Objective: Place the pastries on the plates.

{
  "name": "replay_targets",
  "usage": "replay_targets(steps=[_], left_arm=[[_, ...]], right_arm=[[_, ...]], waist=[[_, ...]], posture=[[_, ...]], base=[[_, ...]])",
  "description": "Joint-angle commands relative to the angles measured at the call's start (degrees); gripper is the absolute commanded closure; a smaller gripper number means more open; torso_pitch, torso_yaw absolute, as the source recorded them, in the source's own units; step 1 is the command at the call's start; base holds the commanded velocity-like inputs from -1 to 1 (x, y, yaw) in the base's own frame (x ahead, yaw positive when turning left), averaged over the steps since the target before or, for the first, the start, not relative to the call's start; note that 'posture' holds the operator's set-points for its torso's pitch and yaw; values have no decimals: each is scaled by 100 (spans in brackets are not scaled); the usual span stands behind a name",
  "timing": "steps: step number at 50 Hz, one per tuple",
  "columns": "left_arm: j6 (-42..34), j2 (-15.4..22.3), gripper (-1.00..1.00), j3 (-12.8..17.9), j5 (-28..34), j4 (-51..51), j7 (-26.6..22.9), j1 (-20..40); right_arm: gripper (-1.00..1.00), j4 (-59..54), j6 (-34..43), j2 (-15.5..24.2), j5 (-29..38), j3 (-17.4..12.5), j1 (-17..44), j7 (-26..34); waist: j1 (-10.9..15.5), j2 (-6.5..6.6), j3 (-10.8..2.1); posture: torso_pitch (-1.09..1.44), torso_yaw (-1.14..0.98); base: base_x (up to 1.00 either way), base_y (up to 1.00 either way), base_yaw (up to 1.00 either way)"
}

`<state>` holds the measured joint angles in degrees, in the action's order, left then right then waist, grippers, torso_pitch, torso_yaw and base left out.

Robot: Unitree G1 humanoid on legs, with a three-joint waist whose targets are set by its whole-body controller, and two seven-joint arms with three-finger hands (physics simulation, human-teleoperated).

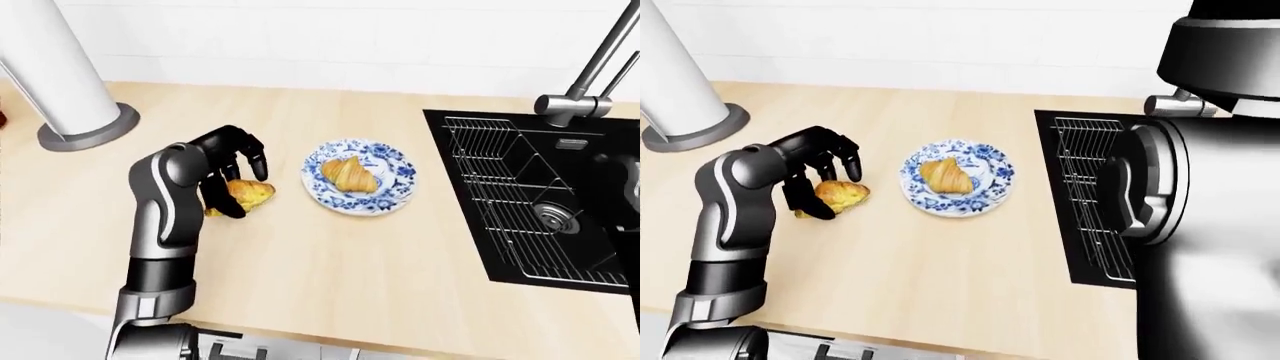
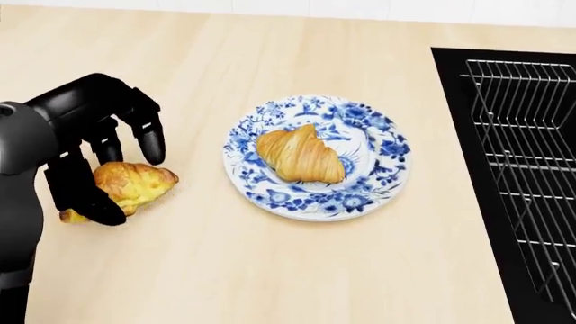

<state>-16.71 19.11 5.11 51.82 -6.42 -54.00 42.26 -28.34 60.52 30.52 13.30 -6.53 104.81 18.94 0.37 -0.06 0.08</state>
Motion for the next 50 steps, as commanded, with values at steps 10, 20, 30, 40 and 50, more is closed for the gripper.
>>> replay_targets(steps=[10, 20, 30, 40, 50], left_arm=[[-245, 212, 100, 188, -252, 418, 232, 790], [-1285, 312, 100, 382, -870, 1030, 134, 1708], [-2375, 580, 100, 325, -1332, 1544, 92, 2501], [-3234, 729, 100, 502, -1936, 2193, 405, 2549], [-3823, 706, 100, 741, -2671, 3000, 1172, 2353]], right_arm=[[-100, 529, -269, -10, -125, -161, -47, -138], [-100, 1047, 146, -3, -266, -84, -291, -334], [-100, 2268, 959, 68, -379, -165, -699, -329], [-100, 3941, 2171, 157, -454, -187, -1187, -254], [-100, 5710, 3170, 146, -526, -319, -1912, -278]], waist=[[11, 6, -143], [-44, 75, -363], [-97, -165, -261], [69, -16, -190], [66, 319, -358]], posture=[[-12, 0], [-12, 0], [-12, 0], [-12, 0], [-12, 0]], base=[[0, 0, 0], [-15, 0, 0], [-58, 0, 0], [-58, 0, 0], [-55, 0, 0]])
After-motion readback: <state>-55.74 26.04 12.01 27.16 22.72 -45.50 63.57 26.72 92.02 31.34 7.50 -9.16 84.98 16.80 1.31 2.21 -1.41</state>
